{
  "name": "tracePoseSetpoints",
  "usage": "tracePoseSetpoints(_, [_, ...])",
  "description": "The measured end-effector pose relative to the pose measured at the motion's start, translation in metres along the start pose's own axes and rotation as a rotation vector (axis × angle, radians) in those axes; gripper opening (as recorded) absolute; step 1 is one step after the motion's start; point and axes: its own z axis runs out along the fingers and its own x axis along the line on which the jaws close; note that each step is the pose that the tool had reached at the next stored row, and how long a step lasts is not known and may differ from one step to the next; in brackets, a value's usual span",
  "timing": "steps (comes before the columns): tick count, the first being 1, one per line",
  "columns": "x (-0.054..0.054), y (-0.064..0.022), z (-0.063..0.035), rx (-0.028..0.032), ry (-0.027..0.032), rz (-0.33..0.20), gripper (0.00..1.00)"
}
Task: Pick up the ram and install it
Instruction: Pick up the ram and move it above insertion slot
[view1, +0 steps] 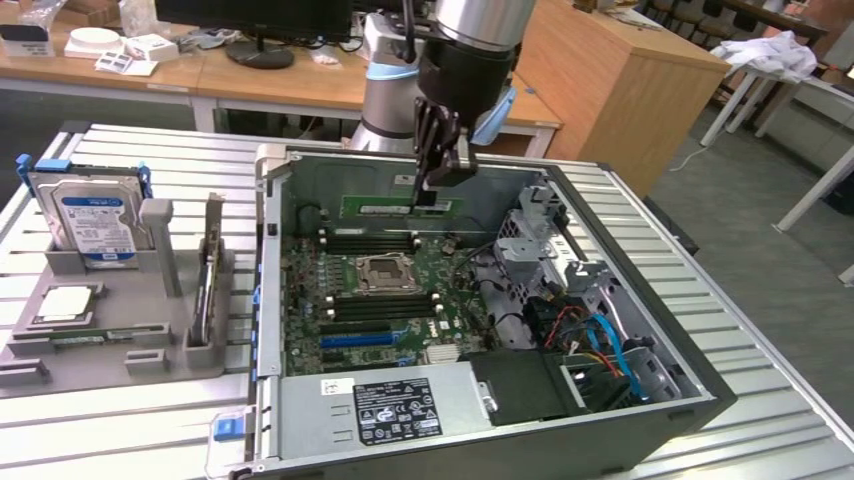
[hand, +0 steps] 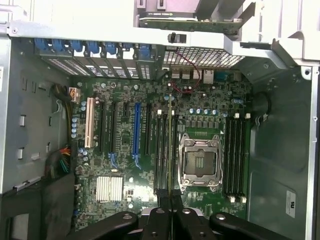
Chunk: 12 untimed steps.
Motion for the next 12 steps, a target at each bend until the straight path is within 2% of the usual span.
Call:
tracePoseSetpoints(7, [0.0002, -0.0002, 0.0080, 0.0001, 0.0000, 0.000, 0.12])
tracePoseSetpoints(12, [0.0003, -0.0002, 0.0083, 0.0000, -0.0001, 0.000, 0.12])
